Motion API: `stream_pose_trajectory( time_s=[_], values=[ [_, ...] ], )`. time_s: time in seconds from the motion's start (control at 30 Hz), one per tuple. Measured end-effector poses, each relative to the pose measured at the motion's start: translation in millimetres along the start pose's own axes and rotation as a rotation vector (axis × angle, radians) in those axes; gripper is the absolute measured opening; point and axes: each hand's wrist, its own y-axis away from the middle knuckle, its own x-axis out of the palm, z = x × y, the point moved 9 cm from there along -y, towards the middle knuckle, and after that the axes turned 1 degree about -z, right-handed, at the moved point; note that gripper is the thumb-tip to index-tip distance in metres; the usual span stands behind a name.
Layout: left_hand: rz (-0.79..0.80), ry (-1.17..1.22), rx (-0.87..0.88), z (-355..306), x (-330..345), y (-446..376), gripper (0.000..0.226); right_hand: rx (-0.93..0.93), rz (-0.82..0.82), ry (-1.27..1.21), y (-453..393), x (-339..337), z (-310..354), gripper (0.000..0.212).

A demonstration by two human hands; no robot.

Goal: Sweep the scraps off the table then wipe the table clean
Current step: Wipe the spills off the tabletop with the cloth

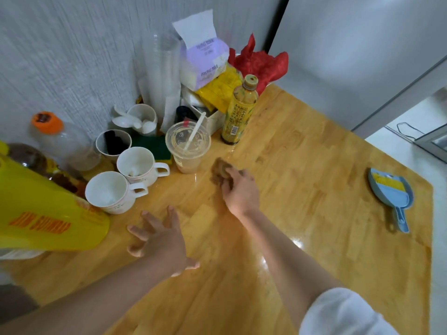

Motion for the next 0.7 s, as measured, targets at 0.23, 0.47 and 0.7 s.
stream_pose_trajectory(
  time_s=[0.23,0.47,0.7],
  values=[
    [-0.207,-0.111,0.208,-0.2,-45.9,-12.4,0.106,-0.256,0.299,-0.053,31.3,7.7,4.2,0.032],
    [-0.221,-0.226,0.27,-0.7,-44.2,-24.1,0.117,-0.08,0.094,0.037,-77.4,3.6,25.9,0.041],
    [-0.184,-0.251,0.265,-4.1,-49.6,-17.9,0.115,-0.161,0.2,-0.009,-45.0,20.2,37.6,0.034]
  ],
)
